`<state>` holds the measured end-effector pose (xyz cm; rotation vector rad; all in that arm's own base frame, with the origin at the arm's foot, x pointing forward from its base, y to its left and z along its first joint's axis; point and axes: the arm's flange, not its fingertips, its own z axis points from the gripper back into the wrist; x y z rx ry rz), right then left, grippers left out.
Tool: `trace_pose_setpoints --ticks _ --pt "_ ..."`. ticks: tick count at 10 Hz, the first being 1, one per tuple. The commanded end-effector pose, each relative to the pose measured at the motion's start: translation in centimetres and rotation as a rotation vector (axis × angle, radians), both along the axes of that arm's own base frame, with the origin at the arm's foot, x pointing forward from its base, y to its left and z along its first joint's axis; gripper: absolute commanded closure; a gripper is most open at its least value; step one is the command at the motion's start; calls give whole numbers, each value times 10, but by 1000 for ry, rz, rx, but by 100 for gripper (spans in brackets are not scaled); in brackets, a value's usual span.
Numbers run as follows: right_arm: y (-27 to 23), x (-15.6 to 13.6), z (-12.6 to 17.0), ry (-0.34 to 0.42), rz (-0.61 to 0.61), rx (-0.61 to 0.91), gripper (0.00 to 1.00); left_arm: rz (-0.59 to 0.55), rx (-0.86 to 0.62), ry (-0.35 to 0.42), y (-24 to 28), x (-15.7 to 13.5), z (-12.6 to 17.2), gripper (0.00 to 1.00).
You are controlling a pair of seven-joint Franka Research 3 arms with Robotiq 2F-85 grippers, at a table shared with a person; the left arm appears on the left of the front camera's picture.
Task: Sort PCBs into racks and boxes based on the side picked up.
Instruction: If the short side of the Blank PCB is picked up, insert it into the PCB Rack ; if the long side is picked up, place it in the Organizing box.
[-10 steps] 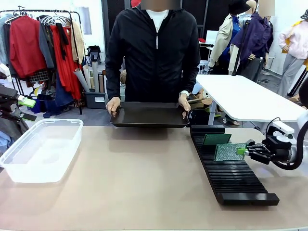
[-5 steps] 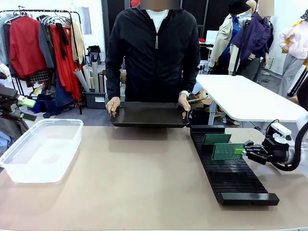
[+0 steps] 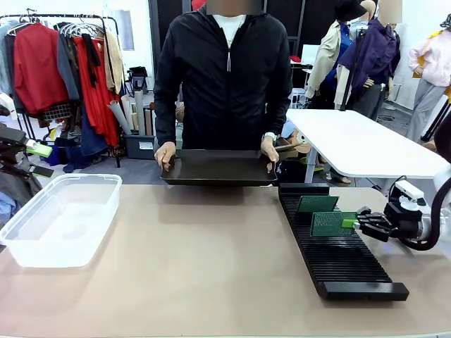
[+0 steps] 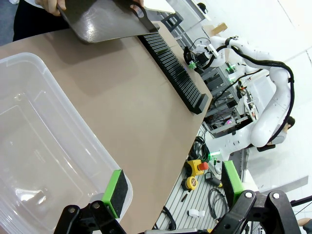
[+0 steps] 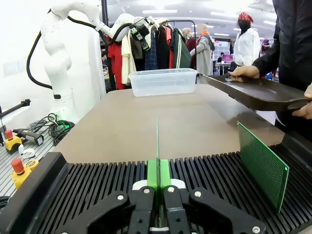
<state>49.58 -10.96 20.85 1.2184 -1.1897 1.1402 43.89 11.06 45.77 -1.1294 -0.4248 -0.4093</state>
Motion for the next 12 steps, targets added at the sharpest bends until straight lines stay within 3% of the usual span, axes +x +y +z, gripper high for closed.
trace_pose_setpoints --ticks 1,12 --pt "5 6 7 30 -19 -3 100 1 -7 7 -1 -1 2 0" --pt "-2 -5 -1 54 9 -5 100 1 -7 7 -1 -1 2 0"
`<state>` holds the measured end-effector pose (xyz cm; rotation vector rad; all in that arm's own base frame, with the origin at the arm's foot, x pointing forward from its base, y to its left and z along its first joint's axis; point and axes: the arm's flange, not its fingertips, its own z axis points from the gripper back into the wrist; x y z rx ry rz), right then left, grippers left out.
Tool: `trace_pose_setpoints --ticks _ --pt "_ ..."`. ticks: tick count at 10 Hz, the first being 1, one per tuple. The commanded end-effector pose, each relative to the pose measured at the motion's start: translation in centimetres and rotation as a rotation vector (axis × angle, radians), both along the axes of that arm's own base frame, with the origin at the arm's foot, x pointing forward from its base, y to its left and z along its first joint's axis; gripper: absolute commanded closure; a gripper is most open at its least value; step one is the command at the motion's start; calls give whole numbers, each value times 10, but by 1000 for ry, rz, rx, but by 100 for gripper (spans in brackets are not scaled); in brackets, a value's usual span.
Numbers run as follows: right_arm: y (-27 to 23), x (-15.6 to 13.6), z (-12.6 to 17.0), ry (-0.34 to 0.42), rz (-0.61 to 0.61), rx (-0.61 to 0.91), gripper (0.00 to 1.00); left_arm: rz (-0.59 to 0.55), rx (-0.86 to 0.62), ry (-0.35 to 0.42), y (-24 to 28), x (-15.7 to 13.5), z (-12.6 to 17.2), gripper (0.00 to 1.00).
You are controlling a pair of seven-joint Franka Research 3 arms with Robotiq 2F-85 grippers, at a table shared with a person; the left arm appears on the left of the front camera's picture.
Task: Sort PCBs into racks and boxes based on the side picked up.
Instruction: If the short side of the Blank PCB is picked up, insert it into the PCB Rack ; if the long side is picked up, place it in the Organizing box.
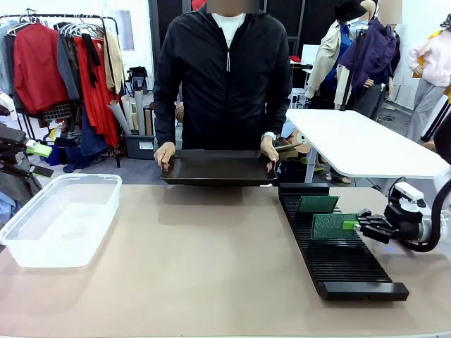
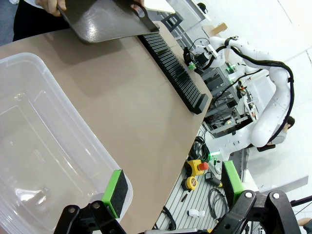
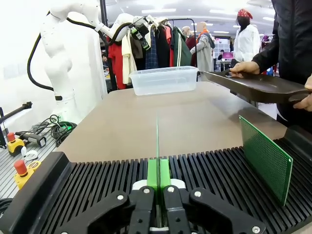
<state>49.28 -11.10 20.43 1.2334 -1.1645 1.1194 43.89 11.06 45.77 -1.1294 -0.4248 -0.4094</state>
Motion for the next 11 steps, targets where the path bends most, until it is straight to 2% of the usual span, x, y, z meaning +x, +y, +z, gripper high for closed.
trace_pose_setpoints --ticks 1,11 --pt "-1 -3 2 33 11 -7 100 1 -7 7 -1 -1 2 0" --pt "-2 -3 -3 31 -1 0 100 1 -7 7 -1 -1 2 0"
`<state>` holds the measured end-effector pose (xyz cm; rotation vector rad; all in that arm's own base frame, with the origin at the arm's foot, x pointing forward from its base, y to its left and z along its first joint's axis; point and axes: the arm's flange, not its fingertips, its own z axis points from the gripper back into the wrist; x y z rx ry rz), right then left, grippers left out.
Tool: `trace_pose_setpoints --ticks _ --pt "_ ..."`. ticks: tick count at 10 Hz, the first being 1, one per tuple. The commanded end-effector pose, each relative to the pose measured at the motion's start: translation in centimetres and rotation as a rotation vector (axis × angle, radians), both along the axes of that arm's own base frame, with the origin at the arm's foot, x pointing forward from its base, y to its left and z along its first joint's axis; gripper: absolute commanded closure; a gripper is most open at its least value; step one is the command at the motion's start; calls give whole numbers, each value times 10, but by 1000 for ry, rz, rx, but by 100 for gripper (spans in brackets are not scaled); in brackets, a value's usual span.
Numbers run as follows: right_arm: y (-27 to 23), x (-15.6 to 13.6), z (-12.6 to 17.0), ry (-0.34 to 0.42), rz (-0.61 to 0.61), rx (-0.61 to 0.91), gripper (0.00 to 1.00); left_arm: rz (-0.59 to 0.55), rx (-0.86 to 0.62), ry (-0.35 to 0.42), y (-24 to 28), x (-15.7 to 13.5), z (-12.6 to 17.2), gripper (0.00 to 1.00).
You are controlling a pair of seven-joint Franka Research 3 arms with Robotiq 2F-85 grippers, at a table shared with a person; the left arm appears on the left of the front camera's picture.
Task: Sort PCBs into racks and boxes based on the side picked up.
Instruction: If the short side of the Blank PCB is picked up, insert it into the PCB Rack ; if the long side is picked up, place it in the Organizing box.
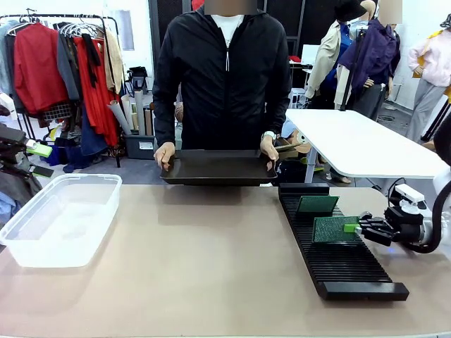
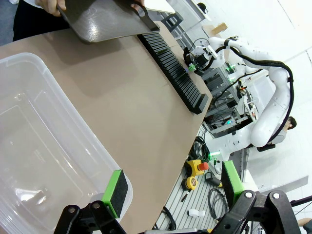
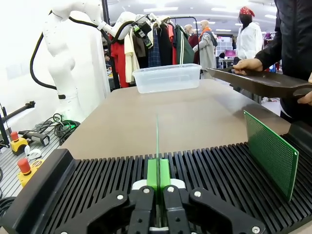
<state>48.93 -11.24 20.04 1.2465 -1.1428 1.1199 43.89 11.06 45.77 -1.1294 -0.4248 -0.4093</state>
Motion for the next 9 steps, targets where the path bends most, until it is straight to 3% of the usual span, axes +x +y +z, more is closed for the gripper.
trace_pose_setpoints --ticks 1,9 --pt "-1 1 2 16 -18 15 100 1 -7 7 -1 -1 2 0" --pt "0 11 4 13 -34 34 100 1 -7 7 -1 -1 2 0"
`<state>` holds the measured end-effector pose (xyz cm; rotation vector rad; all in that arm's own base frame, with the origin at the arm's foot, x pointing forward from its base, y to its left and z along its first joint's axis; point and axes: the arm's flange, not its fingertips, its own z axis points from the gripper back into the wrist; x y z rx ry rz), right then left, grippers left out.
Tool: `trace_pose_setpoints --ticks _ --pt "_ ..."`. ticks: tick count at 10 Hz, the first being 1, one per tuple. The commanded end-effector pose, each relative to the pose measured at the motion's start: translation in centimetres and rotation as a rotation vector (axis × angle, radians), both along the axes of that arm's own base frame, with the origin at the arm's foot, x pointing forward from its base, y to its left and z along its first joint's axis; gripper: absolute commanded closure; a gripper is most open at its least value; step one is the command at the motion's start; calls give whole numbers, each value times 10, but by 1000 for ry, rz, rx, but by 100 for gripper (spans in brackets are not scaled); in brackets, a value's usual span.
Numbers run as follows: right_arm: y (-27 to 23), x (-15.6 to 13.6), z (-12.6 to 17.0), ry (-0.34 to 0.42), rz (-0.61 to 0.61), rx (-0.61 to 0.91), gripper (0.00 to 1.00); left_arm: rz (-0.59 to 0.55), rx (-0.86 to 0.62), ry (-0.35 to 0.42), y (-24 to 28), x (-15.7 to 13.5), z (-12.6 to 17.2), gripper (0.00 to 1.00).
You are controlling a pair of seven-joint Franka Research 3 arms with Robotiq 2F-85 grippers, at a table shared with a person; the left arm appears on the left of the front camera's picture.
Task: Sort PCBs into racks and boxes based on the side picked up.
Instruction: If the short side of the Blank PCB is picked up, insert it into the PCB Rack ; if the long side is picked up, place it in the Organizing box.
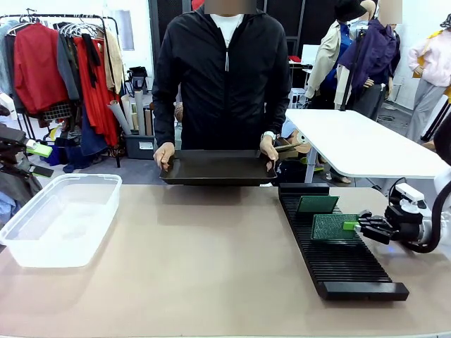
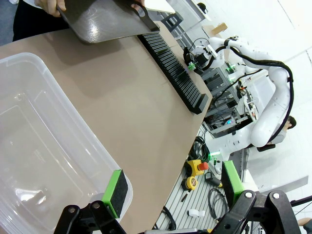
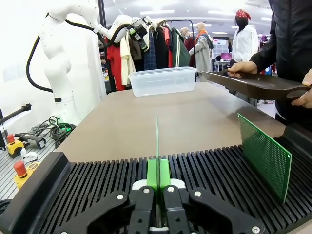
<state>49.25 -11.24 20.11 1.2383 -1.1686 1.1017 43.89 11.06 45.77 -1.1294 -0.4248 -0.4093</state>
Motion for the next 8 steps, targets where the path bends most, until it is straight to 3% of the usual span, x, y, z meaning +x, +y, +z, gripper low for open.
trace_pose_setpoints --ticks 1,8 --pt "0 8 4 23 -12 19 100 1 -7 7 -1 -1 2 0" --pt "2 8 1 42 3 1 100 1 -7 7 -1 -1 2 0"
